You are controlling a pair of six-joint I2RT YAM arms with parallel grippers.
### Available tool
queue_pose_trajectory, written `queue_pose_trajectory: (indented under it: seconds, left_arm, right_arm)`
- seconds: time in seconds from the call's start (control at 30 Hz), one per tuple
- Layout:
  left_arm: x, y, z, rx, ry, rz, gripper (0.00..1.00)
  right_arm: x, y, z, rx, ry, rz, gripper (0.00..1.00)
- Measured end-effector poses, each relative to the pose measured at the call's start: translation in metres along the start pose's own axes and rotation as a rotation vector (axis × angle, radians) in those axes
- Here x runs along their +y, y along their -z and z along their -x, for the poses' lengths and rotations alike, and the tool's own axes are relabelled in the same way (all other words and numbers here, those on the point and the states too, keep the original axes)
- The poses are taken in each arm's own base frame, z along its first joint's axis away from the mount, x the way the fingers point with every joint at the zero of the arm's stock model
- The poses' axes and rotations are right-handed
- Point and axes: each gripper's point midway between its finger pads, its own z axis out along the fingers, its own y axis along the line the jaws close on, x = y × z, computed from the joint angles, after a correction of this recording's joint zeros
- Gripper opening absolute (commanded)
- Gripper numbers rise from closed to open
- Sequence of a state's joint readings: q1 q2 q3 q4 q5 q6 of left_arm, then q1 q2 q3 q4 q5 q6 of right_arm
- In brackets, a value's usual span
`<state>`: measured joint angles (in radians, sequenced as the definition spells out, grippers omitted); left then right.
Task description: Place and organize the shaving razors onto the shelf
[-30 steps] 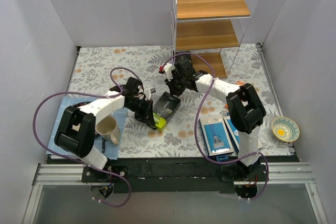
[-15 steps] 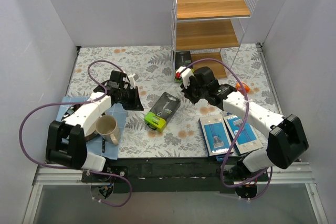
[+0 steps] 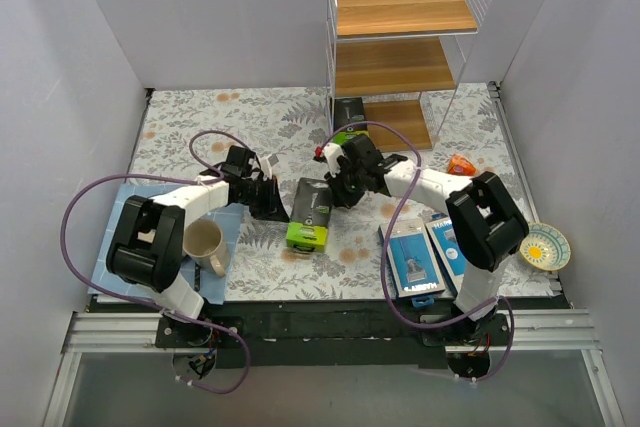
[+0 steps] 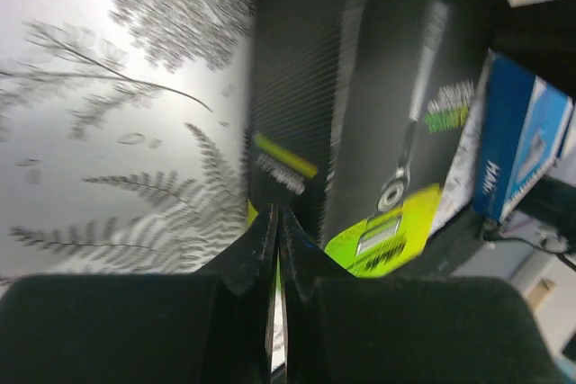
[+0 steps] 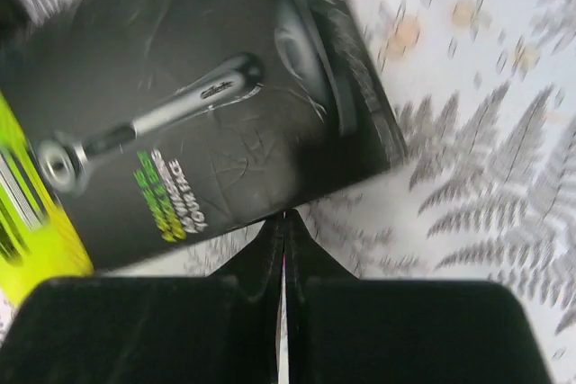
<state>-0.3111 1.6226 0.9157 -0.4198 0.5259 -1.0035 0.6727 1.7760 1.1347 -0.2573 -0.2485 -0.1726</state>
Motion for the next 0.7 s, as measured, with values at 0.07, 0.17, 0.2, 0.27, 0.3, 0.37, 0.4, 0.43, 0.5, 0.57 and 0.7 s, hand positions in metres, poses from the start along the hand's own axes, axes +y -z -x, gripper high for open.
queue_pose_trajectory:
  seconds: [0.07, 0.17, 0.2, 0.27, 0.3, 0.37, 0.4, 0.43, 0.5, 0.57, 0.7]
  left_arm:
    - [-0.007, -0.001, -0.01, 0.02, 0.0, -0.045, 0.0]
    - [-0.017, 0.001, -0.025, 0.048, 0.003, -0.102, 0.02]
    - [-0.019, 0.002, -0.028, 0.052, 0.004, -0.112, 0.06]
    - [-0.022, 0.005, -0.031, 0.052, -0.002, -0.125, 0.16]
    - [-0.025, 0.008, -0.031, 0.046, -0.003, -0.129, 0.25]
    - [-0.029, 0.015, -0.03, 0.03, -0.012, -0.135, 0.48]
    - [-0.03, 0.019, -0.028, 0.02, -0.015, -0.138, 0.55]
    - [-0.032, 0.023, -0.028, 0.014, -0.012, -0.141, 0.6]
    - [-0.035, 0.034, -0.026, -0.004, -0.004, -0.156, 0.69]
    - [-0.035, 0.043, -0.025, -0.024, 0.016, -0.182, 0.75]
    - [-0.031, 0.048, -0.031, -0.038, 0.139, -0.28, 0.88]
  right_arm:
    - [-0.002, -0.007, 0.016, -0.022, -0.012, 0.007, 0.02]
    - [-0.006, -0.01, 0.039, -0.063, -0.02, 0.007, 0.04]
    - [-0.006, -0.009, 0.044, -0.075, -0.018, 0.004, 0.09]
    - [-0.007, -0.007, 0.049, -0.088, -0.014, -0.003, 0.2]
    - [-0.008, -0.006, 0.048, -0.087, -0.013, -0.012, 0.37]
    - [-0.011, 0.001, 0.042, -0.085, -0.018, -0.028, 0.46]
    - [-0.011, 0.007, 0.037, -0.08, -0.023, -0.03, 0.51]
    - [-0.012, 0.015, 0.031, -0.077, -0.031, -0.035, 0.53]
    - [-0.015, 0.036, 0.02, -0.08, -0.059, -0.03, 0.56]
    - [-0.019, 0.058, 0.014, -0.113, -0.099, 0.004, 0.58]
    - [-0.016, 0.086, 0.003, -0.175, -0.164, 0.113, 0.62]
